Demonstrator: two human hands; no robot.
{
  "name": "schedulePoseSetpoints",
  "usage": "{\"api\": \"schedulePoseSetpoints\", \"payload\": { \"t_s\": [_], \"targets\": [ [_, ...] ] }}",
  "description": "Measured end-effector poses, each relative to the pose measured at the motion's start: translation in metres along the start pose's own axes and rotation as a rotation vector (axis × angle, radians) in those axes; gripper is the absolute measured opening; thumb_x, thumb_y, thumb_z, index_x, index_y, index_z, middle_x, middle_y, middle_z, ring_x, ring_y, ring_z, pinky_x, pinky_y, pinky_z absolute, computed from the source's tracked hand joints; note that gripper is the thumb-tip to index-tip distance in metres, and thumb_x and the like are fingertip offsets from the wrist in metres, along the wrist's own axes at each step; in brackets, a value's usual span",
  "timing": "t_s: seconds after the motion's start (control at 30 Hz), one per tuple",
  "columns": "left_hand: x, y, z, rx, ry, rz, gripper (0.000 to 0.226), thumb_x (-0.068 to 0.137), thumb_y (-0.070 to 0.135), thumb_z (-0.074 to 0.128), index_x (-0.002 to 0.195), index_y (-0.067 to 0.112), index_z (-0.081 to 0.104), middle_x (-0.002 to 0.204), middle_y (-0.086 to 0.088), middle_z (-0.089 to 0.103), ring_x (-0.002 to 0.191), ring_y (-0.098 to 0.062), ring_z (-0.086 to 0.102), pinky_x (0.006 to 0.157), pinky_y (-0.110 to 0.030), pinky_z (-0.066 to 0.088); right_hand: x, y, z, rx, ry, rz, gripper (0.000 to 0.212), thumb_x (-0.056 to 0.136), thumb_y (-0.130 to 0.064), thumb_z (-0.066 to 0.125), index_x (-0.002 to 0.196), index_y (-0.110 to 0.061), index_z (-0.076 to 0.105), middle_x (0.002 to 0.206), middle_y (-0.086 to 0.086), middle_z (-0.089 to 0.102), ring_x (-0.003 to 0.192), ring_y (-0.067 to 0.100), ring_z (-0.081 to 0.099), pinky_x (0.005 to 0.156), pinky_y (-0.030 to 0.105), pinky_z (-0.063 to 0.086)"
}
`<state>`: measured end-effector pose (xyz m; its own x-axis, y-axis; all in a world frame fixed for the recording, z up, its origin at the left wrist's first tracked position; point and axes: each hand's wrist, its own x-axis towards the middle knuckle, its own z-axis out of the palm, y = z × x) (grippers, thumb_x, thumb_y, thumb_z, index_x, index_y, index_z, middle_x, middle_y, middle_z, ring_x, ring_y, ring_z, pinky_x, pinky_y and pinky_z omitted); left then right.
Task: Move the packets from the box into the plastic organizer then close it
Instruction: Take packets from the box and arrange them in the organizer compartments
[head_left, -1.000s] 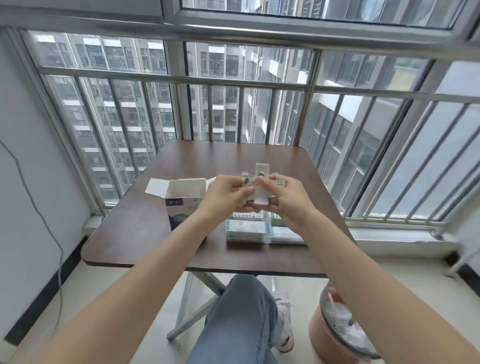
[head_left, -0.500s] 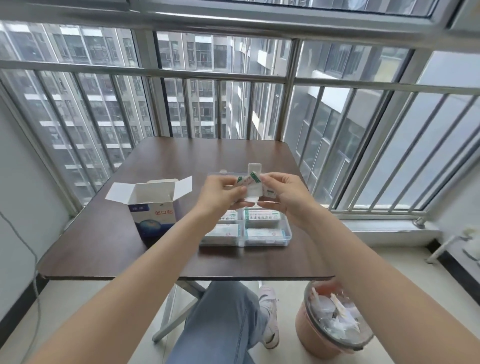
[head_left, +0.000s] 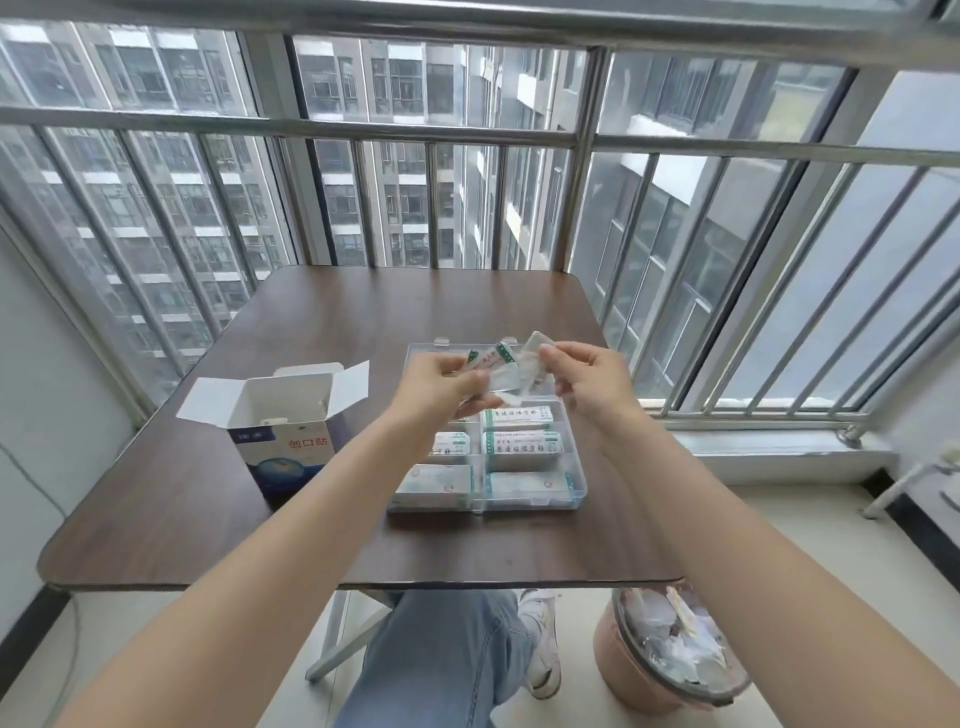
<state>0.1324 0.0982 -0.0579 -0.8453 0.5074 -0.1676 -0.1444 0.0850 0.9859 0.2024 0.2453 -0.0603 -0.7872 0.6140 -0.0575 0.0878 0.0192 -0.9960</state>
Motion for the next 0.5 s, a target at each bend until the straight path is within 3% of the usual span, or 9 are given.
{"api": "schedulePoseSetpoints", "payload": {
  "t_s": [0.07,0.13,0.23,0.33,0.4,0.5],
  "targets": [
    [0.006,-0.002,-0.001,-0.003,0.047,-0.001,0.018,0.09,-0.004,0.056,0.106,-0.012,0.057,0.093,-0.011,0.062,0.059,-0.013,0.069,0.06,-0.016,0.056,0.007,0.002,-0.004,0.099,0.036,0.045,0.007,0.089,-0.014,0.064,0.083,-0.012,0.067,0.071,0.002,0.066,0.037,0.004,0.04,0.039,0.014,0.03],
    [0.01,-0.005,-0.003,-0.008,0.095,0.012,0.015,0.091,-0.004,0.055,0.104,-0.011,0.057,0.087,-0.009,0.061,0.058,-0.011,0.068,0.061,-0.017,0.056,0.012,0.004,-0.009,0.157,0.039,0.064,0.011,0.09,-0.011,0.062,0.079,-0.011,0.064,0.07,0.004,0.064,0.037,0.002,0.047,0.036,0.012,0.032],
    [0.015,-0.007,-0.002,-0.026,0.169,0.043,0.011,0.091,-0.004,0.053,0.101,-0.007,0.058,0.082,-0.007,0.059,0.053,-0.008,0.067,0.058,-0.014,0.055,0.017,0.006,-0.014,0.358,0.003,0.101,0.013,0.092,-0.007,0.057,0.08,-0.004,0.06,0.072,0.009,0.062,0.055,0.008,0.067,0.047,0.012,0.048],
    [0.02,-0.004,-0.002,-0.051,0.249,0.097,0.011,0.092,0.0,0.053,0.101,-0.003,0.059,0.088,-0.011,0.063,0.053,-0.005,0.066,0.055,-0.012,0.052,0.023,0.008,-0.015,0.46,-0.022,0.154,0.025,0.094,-0.02,0.057,0.083,0.002,0.06,0.075,0.015,0.067,0.065,0.018,0.069,0.059,0.018,0.056],
    [0.024,-0.002,-0.003,-0.046,0.263,0.116,0.013,0.092,0.001,0.054,0.104,-0.003,0.059,0.089,-0.012,0.064,0.054,-0.005,0.066,0.055,-0.011,0.05,0.028,0.012,-0.016,0.398,-0.046,0.174,0.036,0.093,-0.03,0.057,0.079,0.002,0.061,0.072,0.015,0.069,0.065,0.019,0.069,0.062,0.019,0.056],
    [0.026,-0.001,-0.001,-0.022,0.241,0.117,0.013,0.092,0.0,0.053,0.103,-0.002,0.06,0.085,-0.009,0.063,0.052,-0.005,0.065,0.054,-0.011,0.05,0.033,0.015,-0.015,0.081,-0.142,0.129,0.019,0.087,-0.009,0.064,0.095,0.008,0.063,0.093,0.018,0.067,0.081,0.024,0.07,0.073,0.017,0.056]
  ]
}}
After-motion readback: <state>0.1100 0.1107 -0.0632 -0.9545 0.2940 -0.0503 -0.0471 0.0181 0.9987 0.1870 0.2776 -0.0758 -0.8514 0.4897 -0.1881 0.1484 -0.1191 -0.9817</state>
